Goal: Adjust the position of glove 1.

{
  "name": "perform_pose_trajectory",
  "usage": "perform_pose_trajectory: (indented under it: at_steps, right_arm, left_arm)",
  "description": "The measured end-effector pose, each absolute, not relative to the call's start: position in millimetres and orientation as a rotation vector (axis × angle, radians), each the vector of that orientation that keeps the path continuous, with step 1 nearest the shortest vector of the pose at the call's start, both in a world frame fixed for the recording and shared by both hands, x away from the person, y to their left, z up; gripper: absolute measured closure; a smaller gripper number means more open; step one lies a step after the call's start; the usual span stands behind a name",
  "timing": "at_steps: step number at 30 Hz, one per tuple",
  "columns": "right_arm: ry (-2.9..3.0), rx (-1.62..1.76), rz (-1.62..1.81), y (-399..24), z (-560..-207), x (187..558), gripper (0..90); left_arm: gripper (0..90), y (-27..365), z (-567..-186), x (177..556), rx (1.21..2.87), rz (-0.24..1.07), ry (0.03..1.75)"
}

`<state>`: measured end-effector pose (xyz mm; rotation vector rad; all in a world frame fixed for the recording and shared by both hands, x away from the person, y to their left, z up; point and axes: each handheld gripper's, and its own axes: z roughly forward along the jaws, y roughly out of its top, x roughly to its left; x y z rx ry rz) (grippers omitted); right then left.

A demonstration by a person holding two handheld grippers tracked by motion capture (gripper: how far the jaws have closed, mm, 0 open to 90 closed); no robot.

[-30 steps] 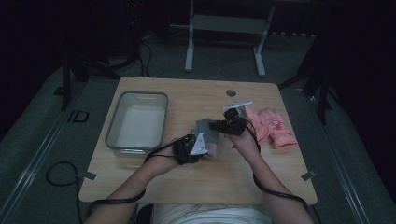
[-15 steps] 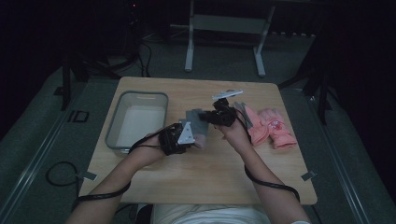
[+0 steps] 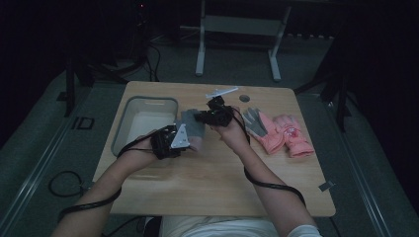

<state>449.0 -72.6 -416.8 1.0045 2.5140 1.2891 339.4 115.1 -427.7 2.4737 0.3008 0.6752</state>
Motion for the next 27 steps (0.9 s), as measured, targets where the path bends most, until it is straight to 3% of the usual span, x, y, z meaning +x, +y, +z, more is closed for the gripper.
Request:
perform_pose_trajectory:
  at_steps: [27]
  right_arm:
    - [2.613,0.900,1.309,42.1,-424.3,460.9,76.2]
  left_arm:
    - [73.2,214.6,-435.6,338.9,2.572,0.708,0.412]
